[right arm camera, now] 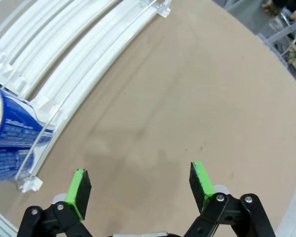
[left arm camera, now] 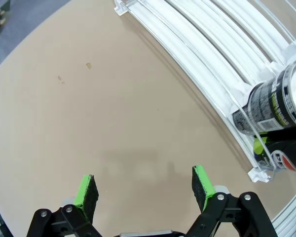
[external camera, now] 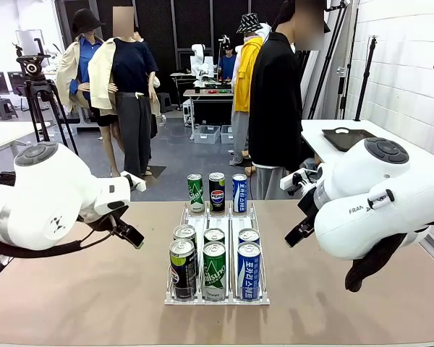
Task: Retrieve and hand over the desired beverage to the person.
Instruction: Pick up a can of the same type that the person held from the Automatic Can Dispenser.
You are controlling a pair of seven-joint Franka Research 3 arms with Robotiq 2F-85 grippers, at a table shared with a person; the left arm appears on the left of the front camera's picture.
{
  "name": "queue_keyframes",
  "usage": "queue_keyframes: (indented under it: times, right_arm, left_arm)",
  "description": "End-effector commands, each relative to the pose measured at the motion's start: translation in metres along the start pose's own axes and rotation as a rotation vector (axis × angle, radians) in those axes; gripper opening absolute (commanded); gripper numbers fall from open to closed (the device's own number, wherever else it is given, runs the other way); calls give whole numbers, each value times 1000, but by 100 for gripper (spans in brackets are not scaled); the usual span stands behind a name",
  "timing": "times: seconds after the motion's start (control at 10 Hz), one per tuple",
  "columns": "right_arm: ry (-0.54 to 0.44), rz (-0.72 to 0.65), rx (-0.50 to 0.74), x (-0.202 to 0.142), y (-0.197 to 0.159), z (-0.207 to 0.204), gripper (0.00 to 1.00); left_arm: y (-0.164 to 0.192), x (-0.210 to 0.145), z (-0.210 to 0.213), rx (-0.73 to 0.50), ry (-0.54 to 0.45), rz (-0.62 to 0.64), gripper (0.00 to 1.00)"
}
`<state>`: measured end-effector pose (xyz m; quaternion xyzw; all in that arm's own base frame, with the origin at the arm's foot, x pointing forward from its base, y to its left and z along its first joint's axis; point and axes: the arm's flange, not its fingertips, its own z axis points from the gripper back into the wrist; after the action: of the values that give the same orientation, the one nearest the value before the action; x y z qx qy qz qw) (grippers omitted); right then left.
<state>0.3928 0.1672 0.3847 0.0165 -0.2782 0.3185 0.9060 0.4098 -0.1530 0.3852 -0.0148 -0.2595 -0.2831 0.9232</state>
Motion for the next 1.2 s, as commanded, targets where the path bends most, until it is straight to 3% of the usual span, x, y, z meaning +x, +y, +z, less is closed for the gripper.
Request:
queue_keyframes:
  times: [0.0,0.3,0.5,0.8,1.1]
  right_arm:
    - [-12,9,64,-9,-10,43,100]
    - [12,14,157,-8,-41,95,100]
    - [-14,-27,213,-6,-59,127,100]
    - [-58,-70,306,-13,-84,154,100]
    - [-137,-127,464,-39,-124,170,100]
  left_arm:
    - [3,35,27,-25,55,39,100]
    - [14,84,63,-37,163,-1,100]
    - [31,103,87,-115,250,2,100]
    - [87,117,105,-275,242,111,100]
    - [163,105,113,-488,135,263,100]
